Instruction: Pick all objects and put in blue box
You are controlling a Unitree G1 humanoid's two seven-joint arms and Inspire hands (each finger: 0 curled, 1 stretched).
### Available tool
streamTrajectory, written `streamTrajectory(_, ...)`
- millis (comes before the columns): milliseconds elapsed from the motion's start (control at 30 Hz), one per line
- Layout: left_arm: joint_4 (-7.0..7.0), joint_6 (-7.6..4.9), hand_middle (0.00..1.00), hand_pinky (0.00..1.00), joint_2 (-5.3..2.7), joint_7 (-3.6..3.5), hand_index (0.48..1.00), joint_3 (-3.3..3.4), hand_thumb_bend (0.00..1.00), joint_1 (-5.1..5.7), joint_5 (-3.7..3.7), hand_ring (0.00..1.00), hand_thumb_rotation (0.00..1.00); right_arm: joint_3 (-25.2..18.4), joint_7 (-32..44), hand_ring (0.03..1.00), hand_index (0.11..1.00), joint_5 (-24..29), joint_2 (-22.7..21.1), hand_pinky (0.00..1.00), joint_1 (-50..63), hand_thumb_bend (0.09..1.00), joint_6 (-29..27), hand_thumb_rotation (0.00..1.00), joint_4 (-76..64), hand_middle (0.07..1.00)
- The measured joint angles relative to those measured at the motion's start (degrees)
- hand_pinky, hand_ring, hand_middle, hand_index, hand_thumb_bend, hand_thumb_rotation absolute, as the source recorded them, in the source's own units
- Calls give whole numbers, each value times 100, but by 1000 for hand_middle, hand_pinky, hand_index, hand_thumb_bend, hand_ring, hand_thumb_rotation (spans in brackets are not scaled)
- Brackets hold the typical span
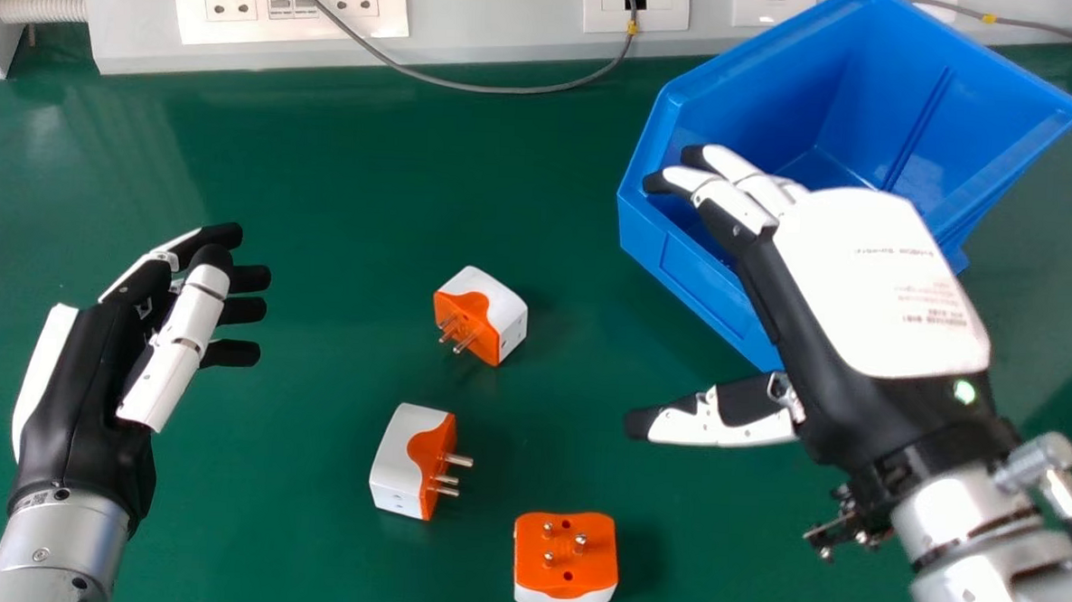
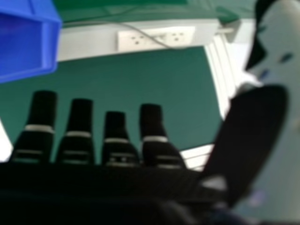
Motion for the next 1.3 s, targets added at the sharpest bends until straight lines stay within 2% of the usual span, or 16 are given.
streamTrajectory(300, -14, -1, 733, 627, -31, -5, 804, -21, 279, 49, -7, 718, 729, 295, -652, 839, 810, 263, 374, 709, 1014, 729, -331, 275, 119, 880)
streamTrajectory(600, -15, -2, 733, 627, -31, -29, 804, -15, 284, 62, -20, 720, 732, 320, -1026, 837, 801, 631, 446, 703, 1439, 703, -661, 285, 610, 874)
streamTrajectory(833, -14, -2, 733, 628, -30, -39, 805, -1, 280, 61, -26, 721, 732, 291, -1110, 824, 799, 1284, 343, 675, 1481, 690, -1083, 280, 1126, 861)
streamTrajectory(1000, -14, 0, 734, 631, -27, -41, 806, 13, 278, 49, -27, 725, 729, 274, -1017, 816, 798, 1654, 285, 663, 1272, 686, -1142, 280, 1534, 855)
streamTrajectory(1300, -21, 26, 733, 632, -27, -42, 806, 22, 274, 46, -49, 724, 725, 321, -838, 811, 797, 1714, 179, 659, 892, 689, -1130, 287, 2100, 842)
